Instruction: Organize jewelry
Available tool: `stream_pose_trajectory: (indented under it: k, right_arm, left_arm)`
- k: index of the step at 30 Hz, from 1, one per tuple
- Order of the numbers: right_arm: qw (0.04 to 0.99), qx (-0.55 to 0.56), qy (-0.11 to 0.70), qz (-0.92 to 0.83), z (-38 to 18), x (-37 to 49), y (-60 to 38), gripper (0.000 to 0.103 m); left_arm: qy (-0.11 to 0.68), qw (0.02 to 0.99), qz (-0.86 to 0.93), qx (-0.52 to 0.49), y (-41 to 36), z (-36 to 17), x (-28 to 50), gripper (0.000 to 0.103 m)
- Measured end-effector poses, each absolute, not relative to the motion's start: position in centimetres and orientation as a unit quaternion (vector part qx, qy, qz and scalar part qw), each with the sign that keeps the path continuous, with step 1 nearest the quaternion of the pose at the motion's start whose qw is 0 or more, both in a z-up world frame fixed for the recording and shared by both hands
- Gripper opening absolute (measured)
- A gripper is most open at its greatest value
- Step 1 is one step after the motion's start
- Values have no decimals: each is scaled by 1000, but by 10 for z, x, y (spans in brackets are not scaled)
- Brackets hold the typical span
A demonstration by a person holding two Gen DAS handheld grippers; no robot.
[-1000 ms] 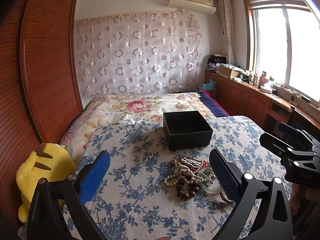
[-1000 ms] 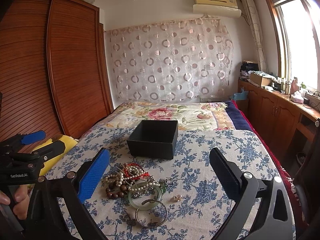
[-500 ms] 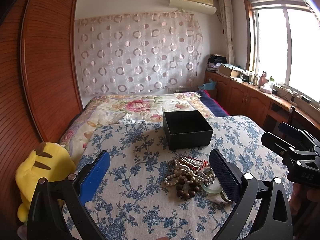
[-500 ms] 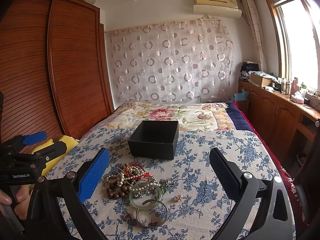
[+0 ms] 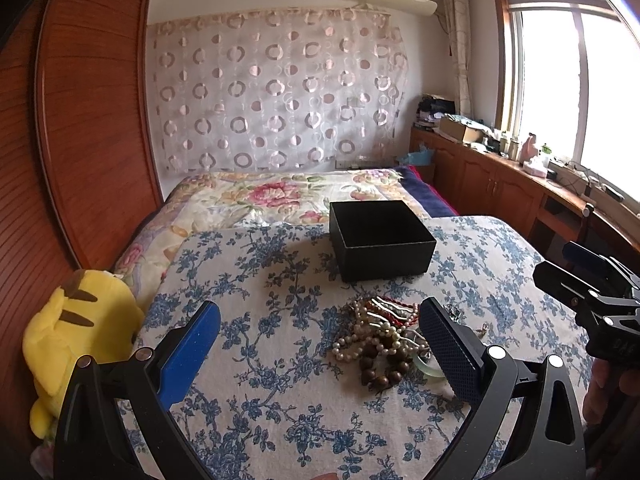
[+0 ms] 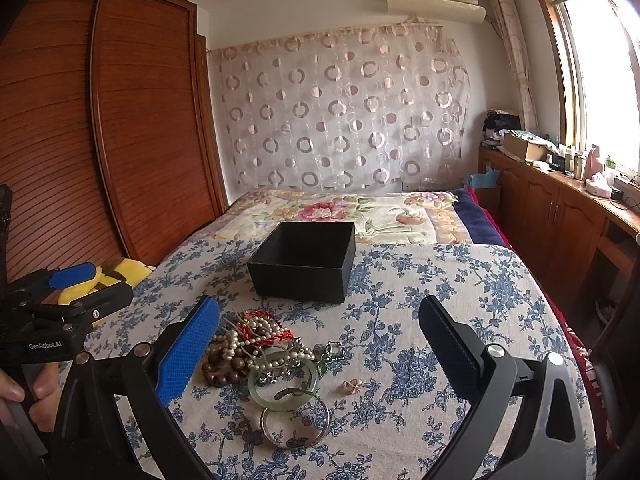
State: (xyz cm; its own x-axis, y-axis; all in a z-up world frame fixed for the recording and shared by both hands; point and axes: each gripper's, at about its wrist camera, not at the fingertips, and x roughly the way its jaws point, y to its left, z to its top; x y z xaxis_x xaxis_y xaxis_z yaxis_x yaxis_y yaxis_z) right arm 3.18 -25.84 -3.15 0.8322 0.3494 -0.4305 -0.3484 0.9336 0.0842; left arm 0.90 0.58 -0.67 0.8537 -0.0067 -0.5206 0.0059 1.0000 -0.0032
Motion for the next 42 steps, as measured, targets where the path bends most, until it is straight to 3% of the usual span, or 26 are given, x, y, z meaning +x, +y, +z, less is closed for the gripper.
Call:
stream_pose_trajectory:
  k: [19,21,31,38,42]
  right_arm:
    - [956,-5,223,191,-37,31,-260,100]
    - [955,-12,226,193,-42,32,-259,95]
    - [927,-56,304,213,-89,51,-264,51]
    - [900,-64,354,245,-116,55,-260,38]
    - [892,-76,364,256,-122,52,-255,36]
  left_arm:
    - [273,962,0,-6,13,-13,10,96]
    - [278,961,-1,-6,14,-18,12,96]
    - [311,950,-17,-8,22,-43,27,96]
    - [338,940,-48,-8,18,-60,34,96]
    - [353,933,-70,-11,11,-68,39,96]
